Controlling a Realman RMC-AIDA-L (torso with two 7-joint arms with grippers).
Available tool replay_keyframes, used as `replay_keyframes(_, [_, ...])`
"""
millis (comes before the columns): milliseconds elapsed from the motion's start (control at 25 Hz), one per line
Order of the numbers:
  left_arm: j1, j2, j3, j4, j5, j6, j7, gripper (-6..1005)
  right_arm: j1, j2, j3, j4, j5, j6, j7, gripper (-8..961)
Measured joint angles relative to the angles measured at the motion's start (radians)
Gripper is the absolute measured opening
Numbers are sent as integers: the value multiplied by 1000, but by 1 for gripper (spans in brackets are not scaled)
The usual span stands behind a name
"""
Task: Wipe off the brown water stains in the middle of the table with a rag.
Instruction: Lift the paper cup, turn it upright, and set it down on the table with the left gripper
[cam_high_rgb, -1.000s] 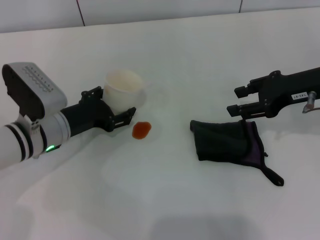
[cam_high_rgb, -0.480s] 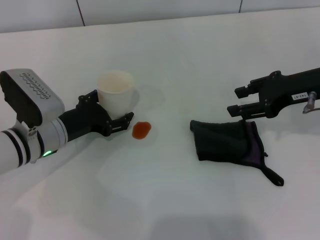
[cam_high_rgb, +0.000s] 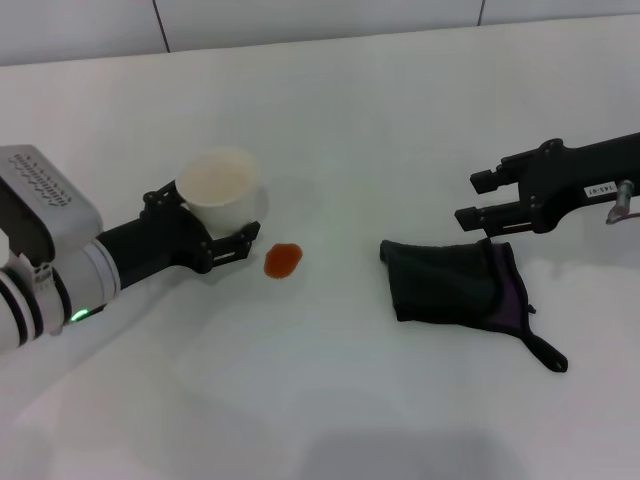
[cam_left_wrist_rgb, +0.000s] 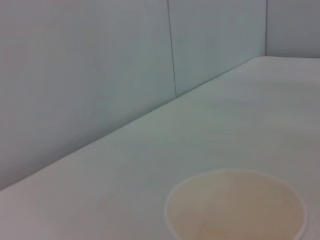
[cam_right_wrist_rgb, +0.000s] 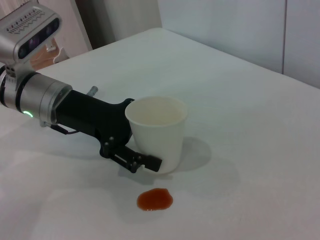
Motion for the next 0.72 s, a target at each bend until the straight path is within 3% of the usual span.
replay_keyframes(720, [50,0,0,-14,-36,48,5,876,-6,0,-3,0,1,-5,0,571])
